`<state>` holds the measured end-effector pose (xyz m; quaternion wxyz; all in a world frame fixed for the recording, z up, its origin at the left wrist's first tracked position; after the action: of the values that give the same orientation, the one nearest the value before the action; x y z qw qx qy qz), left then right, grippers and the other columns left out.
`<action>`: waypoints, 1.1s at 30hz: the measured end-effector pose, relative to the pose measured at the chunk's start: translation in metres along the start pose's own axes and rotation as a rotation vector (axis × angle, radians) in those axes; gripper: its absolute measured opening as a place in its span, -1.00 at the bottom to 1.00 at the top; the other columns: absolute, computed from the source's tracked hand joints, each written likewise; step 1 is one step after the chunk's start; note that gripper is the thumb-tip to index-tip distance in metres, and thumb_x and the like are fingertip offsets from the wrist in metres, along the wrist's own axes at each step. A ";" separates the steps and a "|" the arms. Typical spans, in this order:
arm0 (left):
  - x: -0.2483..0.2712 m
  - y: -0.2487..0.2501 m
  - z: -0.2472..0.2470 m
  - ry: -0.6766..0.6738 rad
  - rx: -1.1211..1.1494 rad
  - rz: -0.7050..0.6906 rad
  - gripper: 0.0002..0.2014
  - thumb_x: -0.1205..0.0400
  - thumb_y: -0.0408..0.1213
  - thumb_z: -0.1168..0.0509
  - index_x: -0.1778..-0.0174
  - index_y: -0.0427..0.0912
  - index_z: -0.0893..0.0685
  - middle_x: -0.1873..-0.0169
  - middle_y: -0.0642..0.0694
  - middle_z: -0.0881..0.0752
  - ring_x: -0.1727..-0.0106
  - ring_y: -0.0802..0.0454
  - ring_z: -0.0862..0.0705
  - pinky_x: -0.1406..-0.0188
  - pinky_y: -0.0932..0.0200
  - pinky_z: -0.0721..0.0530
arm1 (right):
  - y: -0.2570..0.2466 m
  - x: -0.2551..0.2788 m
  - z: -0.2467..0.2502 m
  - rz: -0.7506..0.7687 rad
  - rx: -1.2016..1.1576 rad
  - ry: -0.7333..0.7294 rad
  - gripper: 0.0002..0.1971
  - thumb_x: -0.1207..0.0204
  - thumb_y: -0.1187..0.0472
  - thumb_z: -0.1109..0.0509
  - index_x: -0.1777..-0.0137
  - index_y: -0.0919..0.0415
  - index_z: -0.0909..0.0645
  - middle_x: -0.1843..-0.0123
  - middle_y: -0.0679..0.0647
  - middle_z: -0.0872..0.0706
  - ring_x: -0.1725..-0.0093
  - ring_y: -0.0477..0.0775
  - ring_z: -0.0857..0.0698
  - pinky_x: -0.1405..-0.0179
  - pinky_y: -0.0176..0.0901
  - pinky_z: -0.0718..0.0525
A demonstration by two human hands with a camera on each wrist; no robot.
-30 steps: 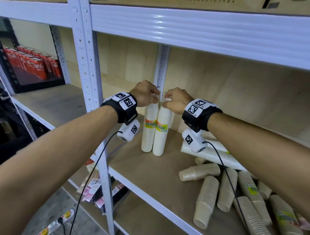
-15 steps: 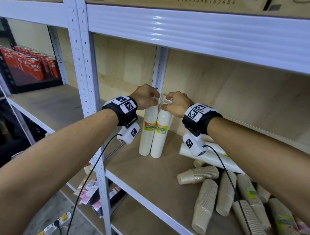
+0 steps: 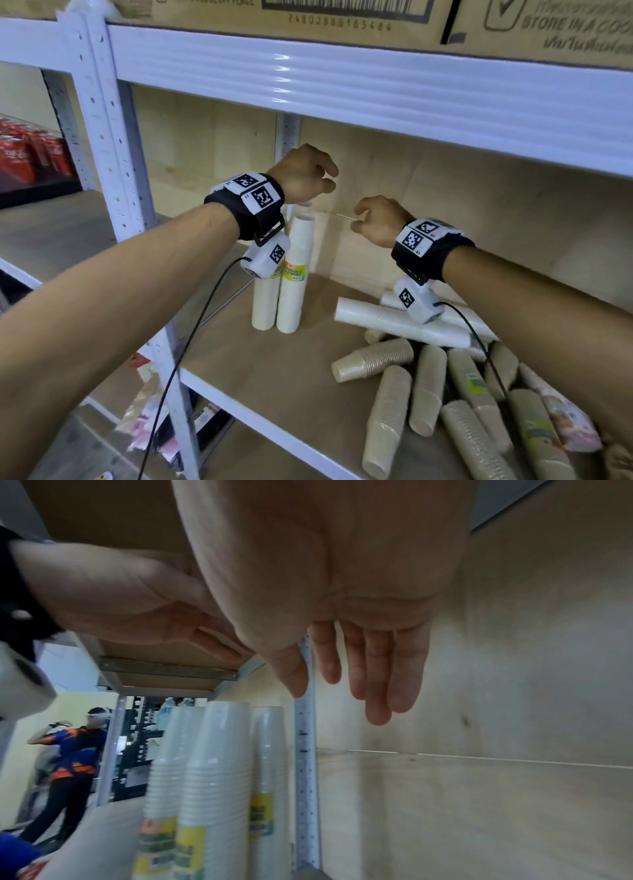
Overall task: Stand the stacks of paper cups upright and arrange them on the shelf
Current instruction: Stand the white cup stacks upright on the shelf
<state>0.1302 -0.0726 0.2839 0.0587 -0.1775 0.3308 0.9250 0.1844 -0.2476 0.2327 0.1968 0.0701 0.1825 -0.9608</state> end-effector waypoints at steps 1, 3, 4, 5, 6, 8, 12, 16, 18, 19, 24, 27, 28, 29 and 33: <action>-0.001 0.008 -0.007 -0.018 0.008 -0.020 -0.75 -0.56 -0.21 -0.44 -0.16 -0.04 -0.78 -0.07 -0.09 -0.75 -0.10 0.00 -0.72 -0.09 0.17 -0.69 | 0.012 0.001 0.003 -0.026 0.009 0.007 -0.61 -0.53 -0.01 -0.43 -0.33 0.04 -0.60 -0.22 0.12 -0.70 -0.15 0.19 -0.69 -0.17 -0.05 -0.65; -0.003 0.025 -0.025 -0.065 -0.008 -0.068 -0.73 -0.56 -0.19 -0.44 -0.19 -0.05 -0.77 -0.03 -0.05 -0.73 -0.09 0.03 -0.70 -0.05 0.24 -0.63 | 0.039 0.005 0.006 -0.074 0.026 0.010 -0.60 -0.51 -0.03 -0.45 -0.32 0.02 -0.60 -0.24 0.13 -0.67 -0.18 0.18 -0.67 -0.20 -0.05 -0.64; -0.004 0.033 -0.035 -0.094 -0.013 -0.090 -0.72 -0.56 -0.18 -0.43 -0.20 -0.05 -0.77 -0.03 -0.03 -0.71 -0.10 0.05 -0.69 -0.04 0.27 -0.60 | 0.052 0.007 0.007 -0.095 0.032 0.008 -0.59 -0.50 -0.04 -0.45 -0.32 0.02 -0.59 -0.25 0.14 -0.66 -0.18 0.17 -0.66 -0.21 -0.04 -0.64; -0.005 0.039 -0.046 -0.131 -0.014 -0.104 -0.71 -0.56 -0.17 -0.43 -0.21 -0.05 -0.76 -0.04 -0.02 -0.71 -0.11 0.05 -0.69 -0.06 0.27 -0.60 | 0.064 0.010 0.008 -0.118 0.037 0.001 -0.58 -0.50 -0.04 -0.46 -0.33 0.02 -0.59 -0.25 0.13 -0.65 -0.18 0.17 -0.66 -0.21 -0.04 -0.64; -0.006 0.044 -0.058 -0.174 -0.016 -0.116 -0.70 -0.57 -0.16 -0.43 -0.22 -0.05 -0.76 -0.07 -0.03 -0.72 -0.14 0.05 -0.68 -0.10 0.25 -0.62 | 0.077 0.014 0.009 -0.144 0.044 -0.009 -0.57 -0.49 -0.03 -0.47 -0.33 0.03 -0.58 -0.26 0.13 -0.65 -0.18 0.16 -0.66 -0.21 -0.04 -0.64; -0.008 0.051 -0.083 -0.274 -0.020 -0.124 -0.67 -0.57 -0.13 -0.45 -0.26 -0.04 -0.74 -0.13 -0.05 -0.71 -0.20 0.04 -0.67 -0.23 0.16 -0.64 | 0.102 0.022 0.009 -0.194 0.056 -0.032 -0.55 -0.48 -0.02 -0.49 -0.34 0.04 -0.57 -0.26 0.12 -0.64 -0.18 0.15 -0.65 -0.19 -0.05 -0.64; -0.005 0.053 -0.129 -0.430 -0.048 -0.133 -0.61 -0.56 -0.07 -0.47 -0.31 -0.02 -0.70 -0.17 -0.05 -0.66 -0.19 0.04 -0.65 -0.17 0.22 -0.59 | 0.153 0.037 0.008 -0.302 0.063 -0.064 -0.50 -0.43 0.00 -0.54 -0.36 0.03 -0.56 -0.31 0.10 -0.62 -0.20 0.13 -0.64 -0.19 -0.09 -0.63; 0.003 0.041 -0.174 -0.544 -0.110 -0.129 -0.60 -0.55 -0.01 -0.46 -0.31 0.07 -0.66 -0.18 -0.01 -0.66 -0.14 0.07 -0.64 -0.09 0.23 -0.56 | 0.195 0.052 0.000 -0.362 0.109 -0.147 -0.40 -0.46 0.07 -0.53 -0.50 0.05 -0.49 -0.48 0.07 -0.53 -0.41 0.12 -0.55 -0.28 -0.15 -0.54; 0.007 0.035 -0.192 -0.601 -0.155 -0.117 -0.56 -0.54 -0.01 -0.47 -0.35 0.09 -0.63 -0.21 0.00 -0.65 -0.15 0.07 -0.63 -0.13 0.20 -0.58 | 0.213 0.059 -0.006 -0.376 0.120 -0.187 -0.37 -0.46 0.09 -0.52 -0.54 0.05 -0.44 -0.50 0.09 -0.51 -0.40 0.13 -0.56 -0.21 -0.18 -0.54; 0.009 0.033 -0.200 -0.629 -0.173 -0.114 -0.53 -0.54 -0.01 -0.47 -0.38 0.08 -0.62 -0.23 0.00 -0.64 -0.18 0.05 -0.63 -0.19 0.15 -0.60 | 0.221 0.061 -0.010 -0.374 0.124 -0.205 -0.35 -0.45 0.10 -0.53 -0.54 0.05 -0.43 -0.51 0.09 -0.50 -0.39 0.13 -0.57 -0.18 -0.19 -0.54; 0.020 0.013 -0.228 -0.724 -0.246 -0.095 -0.40 -0.53 -0.02 -0.48 -0.50 0.07 -0.50 -0.36 0.02 -0.50 -0.32 0.02 -0.52 -0.27 0.16 -0.51 | 0.254 0.075 -0.028 -0.355 0.186 -0.279 -0.31 -0.40 0.18 -0.53 -0.55 -0.01 -0.43 -0.53 0.04 -0.51 -0.41 0.11 -0.57 -0.33 -0.08 -0.59; 0.023 -0.002 -0.238 -0.761 -0.290 -0.095 -0.37 -0.54 -0.06 -0.48 -0.54 0.03 -0.45 -0.43 -0.01 -0.47 -0.39 0.00 -0.49 -0.24 0.19 -0.45 | 0.267 0.082 -0.034 -0.296 0.178 -0.321 -0.42 -0.43 0.09 -0.54 -0.48 0.04 -0.54 -0.39 0.02 -0.61 -0.39 0.11 -0.60 -0.35 -0.08 -0.57; 0.024 -0.005 -0.239 -0.768 -0.305 -0.101 -0.37 -0.55 -0.08 -0.47 -0.54 0.01 -0.45 -0.42 -0.02 -0.47 -0.39 -0.01 -0.49 -0.21 0.20 -0.43 | 0.269 0.083 -0.036 -0.278 0.168 -0.322 -0.50 -0.44 0.04 -0.54 -0.40 0.02 -0.60 -0.31 0.01 -0.67 -0.34 0.10 -0.65 -0.27 -0.12 -0.60; 0.025 -0.007 -0.240 -0.771 -0.318 -0.107 -0.39 -0.55 -0.11 -0.47 -0.53 -0.01 -0.46 -0.40 -0.02 -0.48 -0.39 -0.01 -0.49 -0.16 0.21 -0.40 | 0.271 0.084 -0.037 -0.263 0.158 -0.318 -0.55 -0.45 0.02 -0.53 -0.35 0.01 -0.63 -0.26 0.00 -0.71 -0.29 0.09 -0.68 -0.19 -0.18 -0.59; 0.025 -0.012 -0.245 -0.780 -0.353 -0.122 -0.43 -0.53 -0.19 -0.48 -0.49 -0.05 -0.51 -0.32 -0.01 -0.55 -0.33 -0.02 -0.54 -0.15 0.18 -0.43 | 0.279 0.083 -0.045 -0.300 0.232 -0.315 -0.46 -0.42 0.06 -0.53 -0.42 0.01 -0.58 -0.35 0.03 -0.67 -0.33 0.11 -0.65 -0.27 -0.11 -0.60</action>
<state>0.1805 -0.2187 0.0917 0.2025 0.1590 0.1096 0.9601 0.2243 -0.4986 0.0843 0.0686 -0.0865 0.0465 -0.9928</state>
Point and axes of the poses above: each hand's wrist, its own x-axis away from the middle knuckle, its own z-axis out of the back of the hand, y = z × x, the point moved 2 cm from there along -x, towards the middle knuckle
